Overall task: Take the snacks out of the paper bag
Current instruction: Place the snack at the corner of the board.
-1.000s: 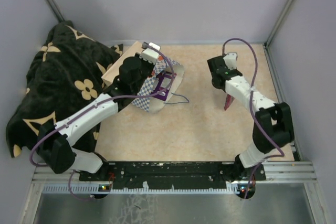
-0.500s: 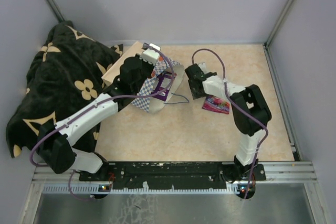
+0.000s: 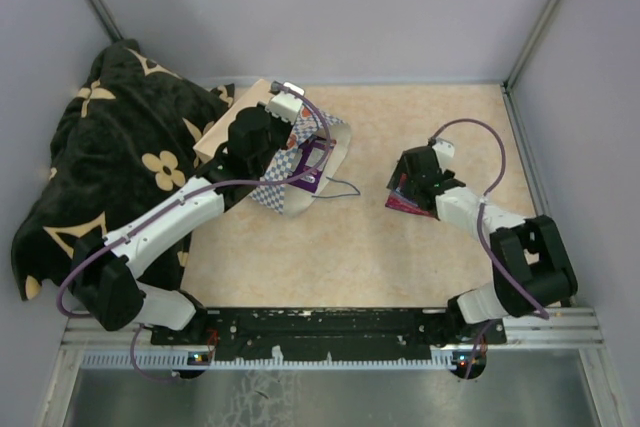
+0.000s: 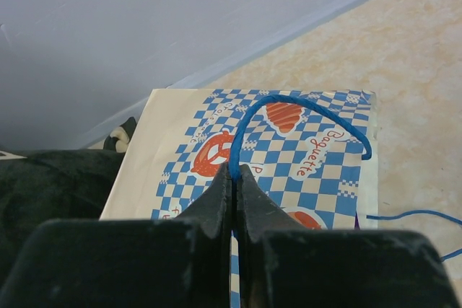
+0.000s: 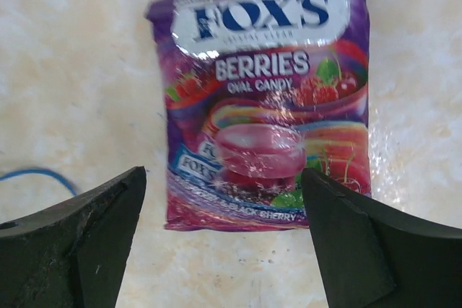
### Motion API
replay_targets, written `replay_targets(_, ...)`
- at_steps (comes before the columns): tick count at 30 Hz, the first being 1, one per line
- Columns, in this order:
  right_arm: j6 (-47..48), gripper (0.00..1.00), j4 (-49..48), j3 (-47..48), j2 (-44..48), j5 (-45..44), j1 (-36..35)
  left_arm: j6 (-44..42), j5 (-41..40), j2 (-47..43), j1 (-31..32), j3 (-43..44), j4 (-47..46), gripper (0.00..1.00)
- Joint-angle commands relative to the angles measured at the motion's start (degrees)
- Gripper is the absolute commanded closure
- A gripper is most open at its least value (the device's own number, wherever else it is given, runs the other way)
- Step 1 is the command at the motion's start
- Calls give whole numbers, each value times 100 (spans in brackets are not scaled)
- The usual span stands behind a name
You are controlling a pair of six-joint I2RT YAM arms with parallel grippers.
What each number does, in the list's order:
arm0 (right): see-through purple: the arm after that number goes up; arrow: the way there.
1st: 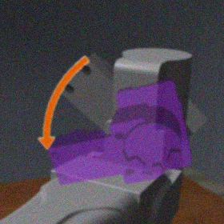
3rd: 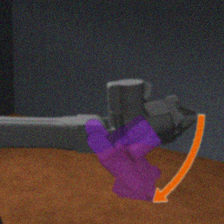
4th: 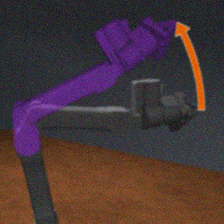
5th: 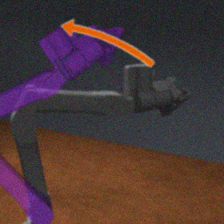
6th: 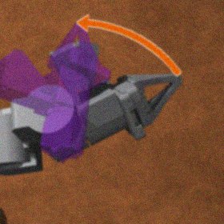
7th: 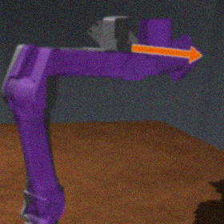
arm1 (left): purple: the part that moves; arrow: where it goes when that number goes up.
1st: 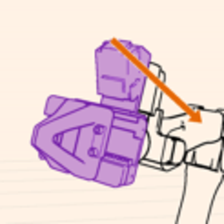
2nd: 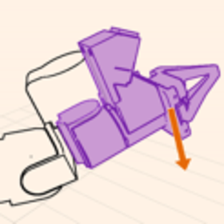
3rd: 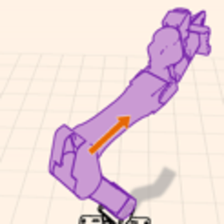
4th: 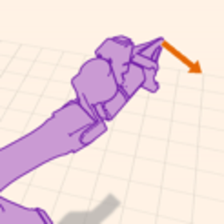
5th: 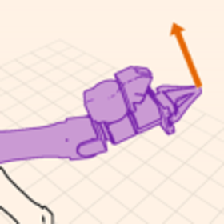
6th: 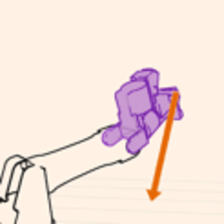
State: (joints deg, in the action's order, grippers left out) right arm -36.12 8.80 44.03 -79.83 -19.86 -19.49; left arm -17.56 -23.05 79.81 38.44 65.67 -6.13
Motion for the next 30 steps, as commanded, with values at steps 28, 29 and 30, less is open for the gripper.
replay_targets(28,2444,6,1302,5863,-5413,1049,1697,175,29,77,-77,212,6,100)
replay_targets(29,2455,5,1392,6166,-5619,1059,1716,169,18,90,-88,225,22,100)
replay_targets(30,2466,5,1483,6498,-5831,1134,1738,166,13,95,-90,229,33,100)
